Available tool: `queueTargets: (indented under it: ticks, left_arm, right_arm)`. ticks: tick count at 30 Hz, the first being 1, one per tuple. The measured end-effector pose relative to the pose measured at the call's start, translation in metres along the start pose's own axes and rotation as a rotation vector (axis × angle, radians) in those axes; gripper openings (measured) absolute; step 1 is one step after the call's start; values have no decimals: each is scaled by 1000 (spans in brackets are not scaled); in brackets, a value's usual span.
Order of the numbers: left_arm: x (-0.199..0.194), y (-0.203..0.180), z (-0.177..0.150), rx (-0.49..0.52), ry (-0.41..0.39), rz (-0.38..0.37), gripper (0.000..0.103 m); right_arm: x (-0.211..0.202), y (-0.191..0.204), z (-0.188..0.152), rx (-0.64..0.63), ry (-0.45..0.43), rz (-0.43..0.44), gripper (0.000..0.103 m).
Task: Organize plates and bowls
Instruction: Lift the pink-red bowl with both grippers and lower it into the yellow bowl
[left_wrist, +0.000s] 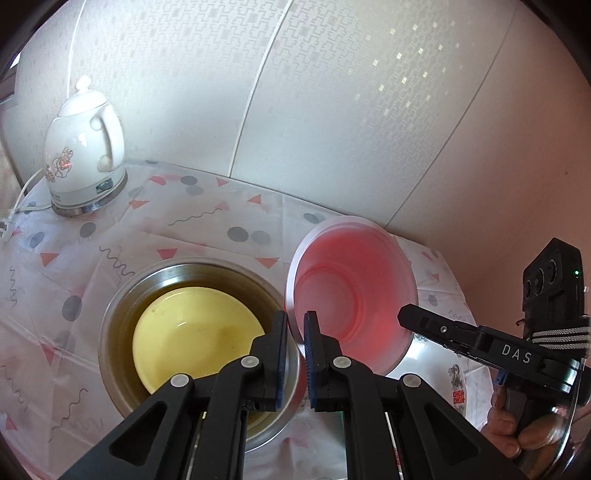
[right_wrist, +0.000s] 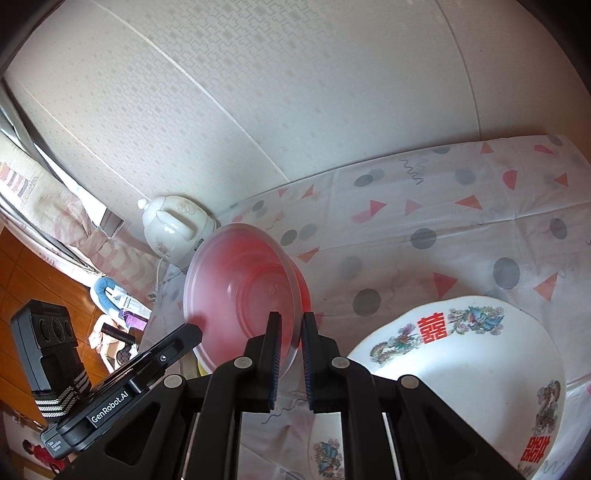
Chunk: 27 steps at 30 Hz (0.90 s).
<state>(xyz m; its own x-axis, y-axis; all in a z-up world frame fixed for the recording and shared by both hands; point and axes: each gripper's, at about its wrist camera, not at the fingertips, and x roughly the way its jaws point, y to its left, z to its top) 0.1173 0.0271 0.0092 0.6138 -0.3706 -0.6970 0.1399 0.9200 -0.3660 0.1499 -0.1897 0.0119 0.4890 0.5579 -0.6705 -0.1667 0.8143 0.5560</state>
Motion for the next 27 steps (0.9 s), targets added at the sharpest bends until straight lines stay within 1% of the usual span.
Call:
queueTargets:
  ticks: [6,12,19,27]
  left_arm:
    - [-21,31,-5,-63,-10,8,9]
    - [-39,58,-13,-127,-22,22,9]
    - [-37,83,-25,-195,15,43,9]
    - [-26,94,-29,-218,53,71,9]
  right_arm:
    - [10,29,-3,-38,25,64,10]
    - [28,52,-9,-83,66,94,10]
    - [49,64,-19,-101,123,98,10]
    - [66,65,-25,-100,171,70,10]
